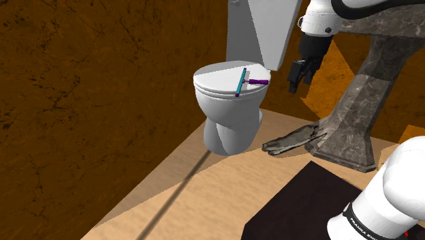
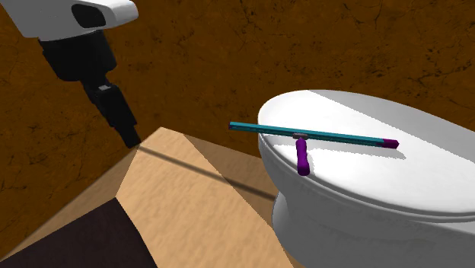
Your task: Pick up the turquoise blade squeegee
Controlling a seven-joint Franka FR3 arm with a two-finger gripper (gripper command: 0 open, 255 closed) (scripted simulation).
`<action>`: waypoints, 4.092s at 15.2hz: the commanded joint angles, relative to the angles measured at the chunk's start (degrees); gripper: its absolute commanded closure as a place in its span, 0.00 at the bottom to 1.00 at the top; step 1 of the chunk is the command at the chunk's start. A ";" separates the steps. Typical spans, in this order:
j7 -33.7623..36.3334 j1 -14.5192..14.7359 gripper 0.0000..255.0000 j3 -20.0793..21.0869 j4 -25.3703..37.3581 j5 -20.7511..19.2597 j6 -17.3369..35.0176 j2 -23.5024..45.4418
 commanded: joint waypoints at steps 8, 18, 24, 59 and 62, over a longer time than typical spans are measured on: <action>-15.12 0.44 0.00 -9.12 5.91 -2.40 6.95 11.91; -37.64 2.22 0.00 -19.14 22.64 2.65 12.07 34.06; -51.13 1.01 0.00 -21.78 37.63 9.87 10.60 49.58; -60.51 -3.05 1.00 -20.94 57.15 16.02 3.87 64.51; -60.32 -3.29 1.00 -20.99 59.76 16.03 1.47 64.71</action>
